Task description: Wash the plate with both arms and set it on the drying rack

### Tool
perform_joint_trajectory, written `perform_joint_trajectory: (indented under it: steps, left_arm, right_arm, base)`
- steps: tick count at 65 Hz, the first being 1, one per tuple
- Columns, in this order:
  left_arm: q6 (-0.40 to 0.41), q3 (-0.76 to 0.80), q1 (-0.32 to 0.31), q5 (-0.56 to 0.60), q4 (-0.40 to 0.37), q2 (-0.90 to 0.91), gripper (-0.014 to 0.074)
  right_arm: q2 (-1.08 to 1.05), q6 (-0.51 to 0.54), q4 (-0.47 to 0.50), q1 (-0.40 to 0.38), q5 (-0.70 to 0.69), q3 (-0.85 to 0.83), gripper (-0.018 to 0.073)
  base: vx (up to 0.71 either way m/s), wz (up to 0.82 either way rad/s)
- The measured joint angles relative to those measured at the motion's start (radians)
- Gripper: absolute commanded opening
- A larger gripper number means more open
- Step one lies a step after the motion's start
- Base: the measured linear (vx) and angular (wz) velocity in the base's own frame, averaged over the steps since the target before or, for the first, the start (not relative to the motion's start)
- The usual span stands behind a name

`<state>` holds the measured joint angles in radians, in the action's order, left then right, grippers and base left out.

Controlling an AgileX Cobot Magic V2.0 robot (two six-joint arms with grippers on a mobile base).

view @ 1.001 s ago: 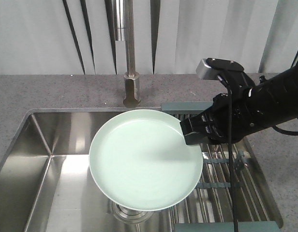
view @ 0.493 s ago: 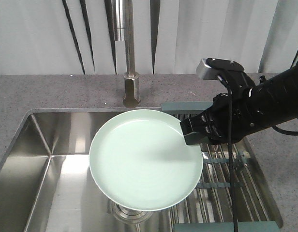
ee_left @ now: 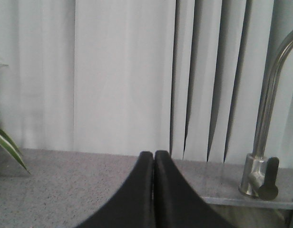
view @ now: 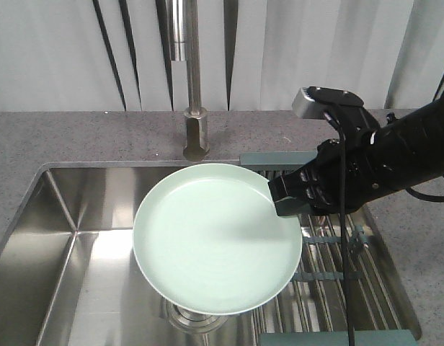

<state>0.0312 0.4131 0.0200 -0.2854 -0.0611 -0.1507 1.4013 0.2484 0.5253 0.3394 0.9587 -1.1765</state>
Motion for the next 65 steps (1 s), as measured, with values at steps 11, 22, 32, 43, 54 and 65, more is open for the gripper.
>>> perform_joint_trajectory:
  steps: [11,22,32,43,54,65]
  left_arm:
    - [-0.039,0.180,0.000,-0.206,0.001,-0.205,-0.0006]
    - [-0.047,0.229,0.000,-0.286,0.001,-0.372,-0.0006]
    - [-0.047,0.229,0.000,-0.292,0.001,-0.457,-0.0006]
    - [-0.045,0.238,0.000,-0.309,0.001,-0.524,0.0057]
    - [-0.055,0.309,0.000,-0.363,0.001,-0.613,0.0267]
    - [-0.066,0.398,0.000,-0.399,0.001,-0.712,0.0496]
  right_arm:
    - [0.000,0.000,0.000,0.000,0.000,0.000,-0.0008]
    - [0.000,0.000,0.000,0.000,0.000,0.000,-0.0008]
    - [0.000,0.000,0.000,0.000,0.000,0.000,-0.0008]
    - [0.000,0.000,0.000,0.000,0.000,0.000,-0.0008]
    - [0.000,0.000,0.000,0.000,0.000,0.000,-0.0008]
    - [0.000,0.000,0.000,0.000,0.000,0.000,-0.0008]
  base:
    - [0.00,0.00]
    - [0.00,0.00]
    - [0.00,0.00]
    - [0.00,0.00]
    - [0.00,0.00]
    - [0.00,0.00]
